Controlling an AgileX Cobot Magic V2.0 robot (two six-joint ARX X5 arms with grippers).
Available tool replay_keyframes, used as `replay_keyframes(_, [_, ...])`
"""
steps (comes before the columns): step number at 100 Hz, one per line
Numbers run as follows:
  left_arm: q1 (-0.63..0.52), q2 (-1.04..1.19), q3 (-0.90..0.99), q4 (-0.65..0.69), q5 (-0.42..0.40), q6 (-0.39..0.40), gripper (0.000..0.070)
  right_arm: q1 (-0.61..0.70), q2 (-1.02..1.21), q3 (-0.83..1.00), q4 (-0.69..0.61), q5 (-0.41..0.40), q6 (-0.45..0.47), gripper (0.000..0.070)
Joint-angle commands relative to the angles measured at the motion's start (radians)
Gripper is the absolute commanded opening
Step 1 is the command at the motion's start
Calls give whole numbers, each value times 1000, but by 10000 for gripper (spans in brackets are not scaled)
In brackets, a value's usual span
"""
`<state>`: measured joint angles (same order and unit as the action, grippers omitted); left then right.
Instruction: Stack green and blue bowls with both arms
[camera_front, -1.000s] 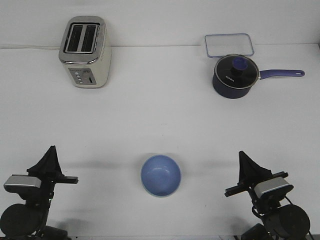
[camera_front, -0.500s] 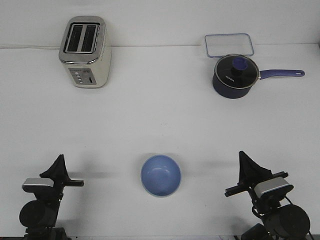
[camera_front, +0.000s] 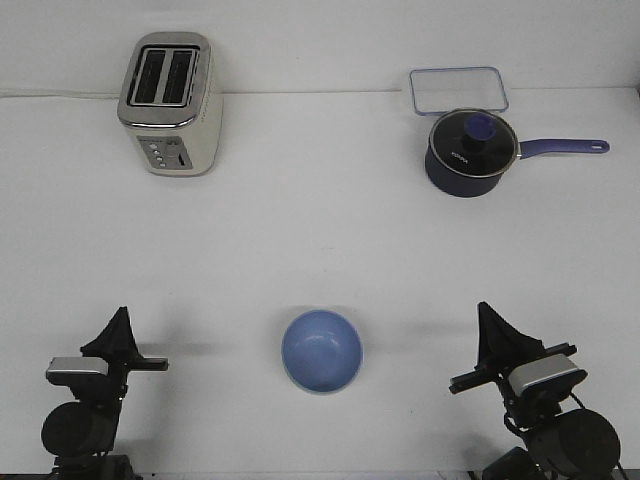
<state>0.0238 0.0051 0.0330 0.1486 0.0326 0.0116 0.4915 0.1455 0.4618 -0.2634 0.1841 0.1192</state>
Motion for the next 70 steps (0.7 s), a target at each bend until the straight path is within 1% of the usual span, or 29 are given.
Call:
replay_keyframes(1, [1, 0, -19, 10, 1, -1, 15, 6, -1, 3, 10, 0, -8, 2])
replay_keyframes(52, [1, 0, -19, 10, 1, -1, 15, 6, -1, 3, 13, 1, -10, 2])
replay_keyframes(55, [1, 0, -19, 10, 1, -1, 15, 6, -1, 3, 13, 1, -29, 2])
replay_keyframes(62, [1, 0, -19, 10, 1, -1, 15, -8, -1, 3, 8, 6, -114, 2])
replay_keyframes(70, [1, 0, -19, 10, 1, -1, 15, -68, -4, -13, 23, 8, -183, 2])
